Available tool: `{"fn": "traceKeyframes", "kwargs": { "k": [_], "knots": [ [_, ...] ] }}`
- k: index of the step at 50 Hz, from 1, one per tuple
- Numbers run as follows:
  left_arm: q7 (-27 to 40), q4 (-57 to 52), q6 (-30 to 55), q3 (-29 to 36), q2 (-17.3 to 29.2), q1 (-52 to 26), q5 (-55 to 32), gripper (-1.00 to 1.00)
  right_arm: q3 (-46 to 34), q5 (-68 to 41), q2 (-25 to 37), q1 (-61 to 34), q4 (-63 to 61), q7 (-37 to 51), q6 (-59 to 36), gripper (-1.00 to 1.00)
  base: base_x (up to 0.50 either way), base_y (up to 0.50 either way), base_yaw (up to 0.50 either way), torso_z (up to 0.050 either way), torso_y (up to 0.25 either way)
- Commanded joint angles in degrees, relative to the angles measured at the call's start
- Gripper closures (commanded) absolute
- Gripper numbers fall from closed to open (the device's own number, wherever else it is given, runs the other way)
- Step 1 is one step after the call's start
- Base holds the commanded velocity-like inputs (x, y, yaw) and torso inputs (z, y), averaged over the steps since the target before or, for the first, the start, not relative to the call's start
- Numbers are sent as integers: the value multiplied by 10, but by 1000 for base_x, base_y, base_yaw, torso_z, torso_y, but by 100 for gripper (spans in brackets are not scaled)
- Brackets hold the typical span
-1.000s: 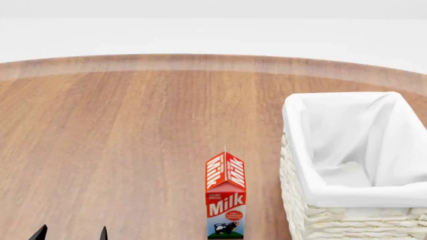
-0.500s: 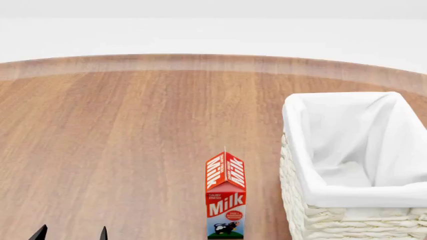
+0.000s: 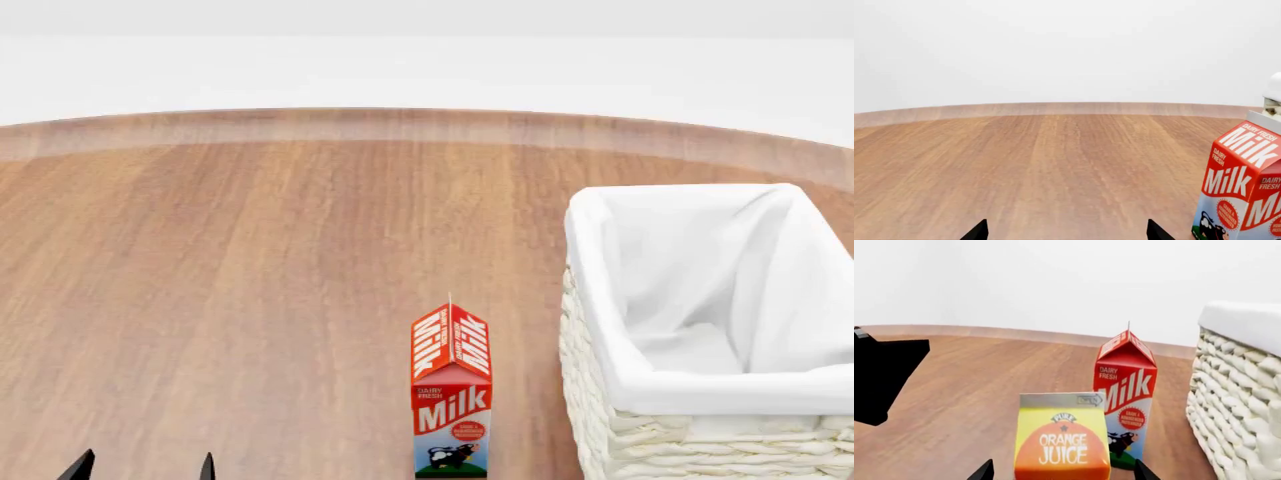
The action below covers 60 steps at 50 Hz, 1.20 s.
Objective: Pick up the orange juice, and put it in the basket.
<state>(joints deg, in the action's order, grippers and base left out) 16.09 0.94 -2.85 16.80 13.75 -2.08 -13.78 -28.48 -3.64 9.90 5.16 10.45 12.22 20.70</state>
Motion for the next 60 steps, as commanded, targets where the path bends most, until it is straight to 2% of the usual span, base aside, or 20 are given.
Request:
{"fn": "traceKeyframes", "kwargs": {
  "k": [1, 60],
  "knots": [
    [2, 0, -1, 3, 2, -1, -2, -100, -4, 0, -4, -12, 23, 4, 7, -100, 0, 0, 0, 0, 0],
    [13, 2, -5, 15, 11, -4, -11, -100, -28, -13, -22, -63, 105, 14, 23, -100, 0, 0, 0, 0, 0]
  ]
}}
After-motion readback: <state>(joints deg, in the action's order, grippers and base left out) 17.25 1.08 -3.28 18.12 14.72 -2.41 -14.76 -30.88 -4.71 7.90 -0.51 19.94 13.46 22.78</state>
